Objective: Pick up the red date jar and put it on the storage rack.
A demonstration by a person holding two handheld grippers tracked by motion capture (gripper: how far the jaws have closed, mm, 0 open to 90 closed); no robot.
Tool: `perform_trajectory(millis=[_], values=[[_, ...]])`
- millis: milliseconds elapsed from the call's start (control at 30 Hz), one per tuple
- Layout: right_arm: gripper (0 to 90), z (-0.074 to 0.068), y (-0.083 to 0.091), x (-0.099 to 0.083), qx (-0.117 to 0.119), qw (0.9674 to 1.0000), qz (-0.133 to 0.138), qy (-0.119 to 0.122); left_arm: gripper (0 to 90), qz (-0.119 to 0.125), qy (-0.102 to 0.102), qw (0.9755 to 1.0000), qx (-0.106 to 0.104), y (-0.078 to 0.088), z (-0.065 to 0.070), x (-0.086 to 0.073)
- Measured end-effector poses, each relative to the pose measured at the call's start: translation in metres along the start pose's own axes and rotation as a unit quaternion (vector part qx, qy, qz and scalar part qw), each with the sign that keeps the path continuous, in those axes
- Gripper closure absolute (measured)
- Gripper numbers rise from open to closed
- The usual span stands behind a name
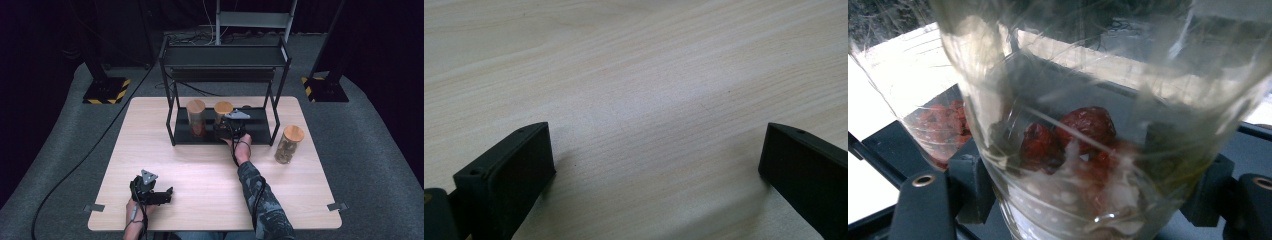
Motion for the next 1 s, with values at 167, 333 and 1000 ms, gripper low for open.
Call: perform_trajectory(millis=[167, 333, 1000], values=[[24.8, -0.0015, -0.0018, -0.0008, -0.003, 1.0000, 0.005, 0.002, 0.6, 0.000, -0.001, 1.0000, 0.000, 0.0000, -0.0001, 0.0000], [24.7, -0.0014, -0.0024, -0.0007, -0.003, 1.0000, 0.004, 0.005, 0.6, 0.000, -0.001, 1.0000, 0.000, 0.0000, -0.0002, 0.0000], [24.6, -0.0014, -0.0065, 0.0021, 0.000, 1.0000, -0.008, 0.006, 0.6, 0.000, -0.001, 1.0000, 0.000, 0.0000, -0.0001, 0.0000]])
Point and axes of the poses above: each handheld gripper's, and its own axes: y roughly backward along the jaws, x roughly out of its top, z roughly to its right, the point moved 7 cm from there along -y, roughly forward along the jaws, and after that the axes turned 13 degrees about y, right-handed, at the moved point
